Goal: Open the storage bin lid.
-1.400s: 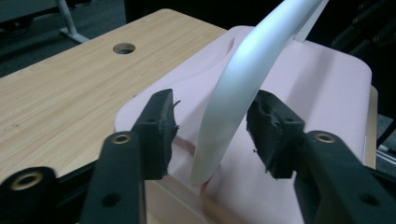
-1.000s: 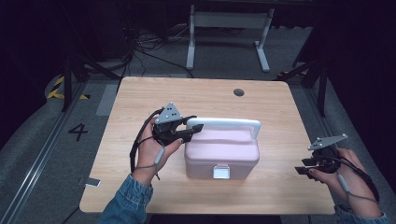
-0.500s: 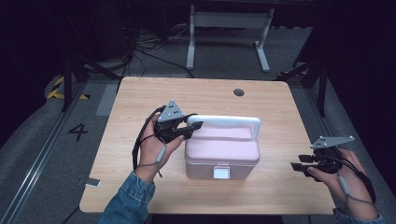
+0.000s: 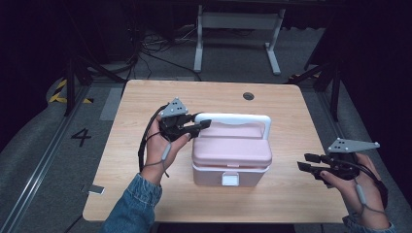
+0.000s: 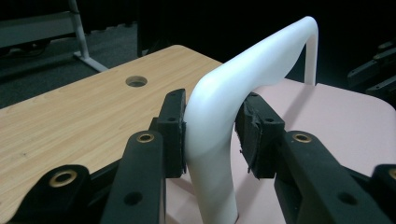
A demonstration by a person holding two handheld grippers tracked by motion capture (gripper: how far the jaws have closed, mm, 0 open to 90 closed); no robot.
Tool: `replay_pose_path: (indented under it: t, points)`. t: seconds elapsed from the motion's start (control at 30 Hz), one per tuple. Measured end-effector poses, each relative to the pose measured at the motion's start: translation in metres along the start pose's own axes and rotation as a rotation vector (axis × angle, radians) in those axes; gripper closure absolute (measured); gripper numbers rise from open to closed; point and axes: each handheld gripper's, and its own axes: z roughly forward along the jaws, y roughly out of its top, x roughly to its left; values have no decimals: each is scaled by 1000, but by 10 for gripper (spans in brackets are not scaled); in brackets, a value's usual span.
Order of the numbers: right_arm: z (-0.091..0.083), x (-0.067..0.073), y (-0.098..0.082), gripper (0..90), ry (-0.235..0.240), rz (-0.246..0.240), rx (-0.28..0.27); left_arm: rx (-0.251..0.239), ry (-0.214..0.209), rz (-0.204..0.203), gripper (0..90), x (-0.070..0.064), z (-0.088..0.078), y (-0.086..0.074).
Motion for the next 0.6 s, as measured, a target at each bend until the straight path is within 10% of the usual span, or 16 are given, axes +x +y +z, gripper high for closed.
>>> replay_pose_path:
  t: [0.5, 0.6]
  points:
    - [-7, 7, 10, 663, 26, -14, -130, 0, 53, -19, 667, 11, 7, 16]
    - [-5, 10, 14, 750, 44, -27, -140, -9, 27, -73, 669, 15, 7, 16]
